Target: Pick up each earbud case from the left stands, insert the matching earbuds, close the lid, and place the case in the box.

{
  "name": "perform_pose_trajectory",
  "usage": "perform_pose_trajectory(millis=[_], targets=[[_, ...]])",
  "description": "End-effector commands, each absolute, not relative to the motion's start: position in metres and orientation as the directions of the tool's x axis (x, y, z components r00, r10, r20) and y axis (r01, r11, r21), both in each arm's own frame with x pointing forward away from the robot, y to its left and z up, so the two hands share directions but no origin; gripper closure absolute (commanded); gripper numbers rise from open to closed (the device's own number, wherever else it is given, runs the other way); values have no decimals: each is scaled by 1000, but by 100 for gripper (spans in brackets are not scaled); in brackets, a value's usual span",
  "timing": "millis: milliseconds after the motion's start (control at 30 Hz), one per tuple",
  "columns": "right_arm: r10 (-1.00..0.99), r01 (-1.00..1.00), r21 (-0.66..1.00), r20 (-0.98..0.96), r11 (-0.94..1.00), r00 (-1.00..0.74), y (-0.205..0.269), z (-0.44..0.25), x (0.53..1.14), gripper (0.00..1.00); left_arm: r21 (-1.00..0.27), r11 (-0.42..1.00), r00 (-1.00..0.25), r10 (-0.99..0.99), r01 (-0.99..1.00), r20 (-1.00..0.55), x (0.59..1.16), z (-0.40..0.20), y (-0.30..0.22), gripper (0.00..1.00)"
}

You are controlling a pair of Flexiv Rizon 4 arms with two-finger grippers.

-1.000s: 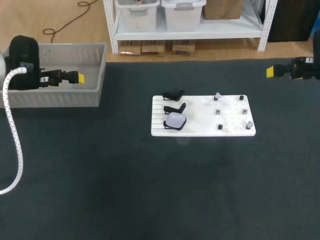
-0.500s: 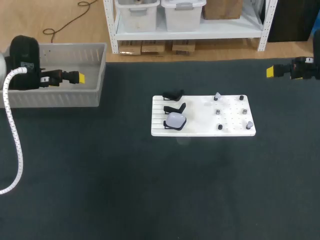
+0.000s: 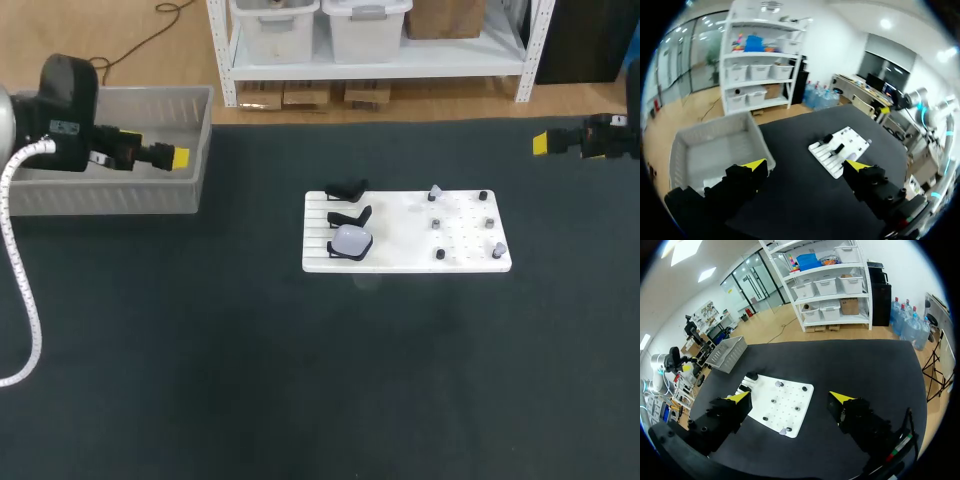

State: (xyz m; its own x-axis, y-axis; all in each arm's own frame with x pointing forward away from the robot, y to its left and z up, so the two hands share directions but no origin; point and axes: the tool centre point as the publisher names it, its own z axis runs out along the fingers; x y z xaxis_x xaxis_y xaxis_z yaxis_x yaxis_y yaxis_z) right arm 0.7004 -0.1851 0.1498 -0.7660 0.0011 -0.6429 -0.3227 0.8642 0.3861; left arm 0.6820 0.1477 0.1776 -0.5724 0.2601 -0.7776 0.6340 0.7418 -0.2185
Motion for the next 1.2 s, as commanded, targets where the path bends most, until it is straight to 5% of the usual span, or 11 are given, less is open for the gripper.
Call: perform_pose_trajectory(millis=[33, 800, 1200], targets=[[0, -324, 386, -643, 864, -766, -185, 150, 700, 0, -234, 529, -439, 304, 816, -845, 674, 177, 149, 0], [0, -324, 386, -643, 864, -766, -185, 150, 700, 0, -85, -20, -65, 481, 996, -874, 656, 131, 82, 0], [0, -324, 386, -643, 864, -766, -185, 150, 700, 0, -75, -121, -3, 510, 990, -860, 652, 95, 38, 0]])
